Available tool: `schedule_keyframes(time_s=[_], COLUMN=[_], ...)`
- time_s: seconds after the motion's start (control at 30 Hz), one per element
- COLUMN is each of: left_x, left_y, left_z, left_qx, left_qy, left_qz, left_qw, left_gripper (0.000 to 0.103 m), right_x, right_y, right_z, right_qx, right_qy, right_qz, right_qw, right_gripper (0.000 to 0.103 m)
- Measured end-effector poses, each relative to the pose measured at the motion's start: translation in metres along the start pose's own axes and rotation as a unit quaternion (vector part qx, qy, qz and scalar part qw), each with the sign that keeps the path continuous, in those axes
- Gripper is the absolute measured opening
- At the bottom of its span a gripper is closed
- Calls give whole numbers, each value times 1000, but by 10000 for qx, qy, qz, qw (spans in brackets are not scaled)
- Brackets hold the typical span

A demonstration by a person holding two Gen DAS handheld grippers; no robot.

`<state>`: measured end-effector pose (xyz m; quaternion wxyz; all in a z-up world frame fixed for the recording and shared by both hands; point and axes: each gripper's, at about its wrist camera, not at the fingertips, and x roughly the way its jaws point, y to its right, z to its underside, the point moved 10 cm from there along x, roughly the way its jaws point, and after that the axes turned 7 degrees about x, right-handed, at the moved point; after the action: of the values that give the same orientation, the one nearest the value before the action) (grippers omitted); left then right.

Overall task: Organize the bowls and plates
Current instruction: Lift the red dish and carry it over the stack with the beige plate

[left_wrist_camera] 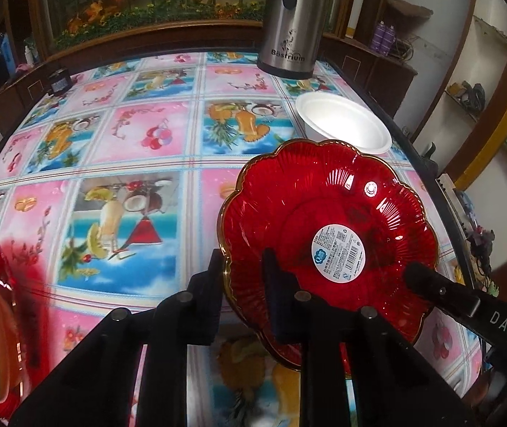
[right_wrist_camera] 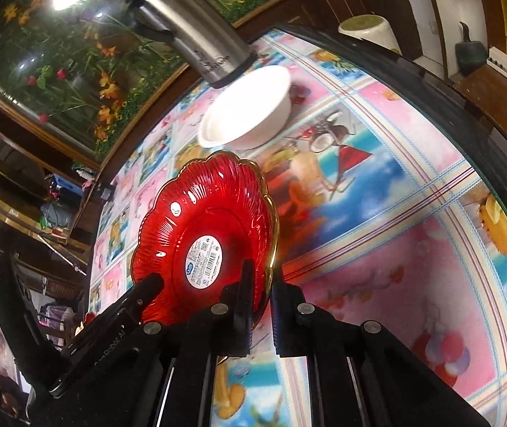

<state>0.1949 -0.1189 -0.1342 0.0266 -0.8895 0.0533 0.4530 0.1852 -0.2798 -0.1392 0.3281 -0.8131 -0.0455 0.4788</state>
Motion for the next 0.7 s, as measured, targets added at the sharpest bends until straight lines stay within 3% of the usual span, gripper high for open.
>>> schedule_keyframes(time_s=[0.7], left_x=[-79], left_y=[-87], left_z=[22], left_qx=[-618], left_qy=[578], left_qz=[-212], left_qw=[9962], left_gripper=[17], right_x=[-28], right_y=[-97], right_z=[54], right_qx=[-863], right_qy=[107], right_qz=[-406], right_qw=[9954], right_gripper=[8])
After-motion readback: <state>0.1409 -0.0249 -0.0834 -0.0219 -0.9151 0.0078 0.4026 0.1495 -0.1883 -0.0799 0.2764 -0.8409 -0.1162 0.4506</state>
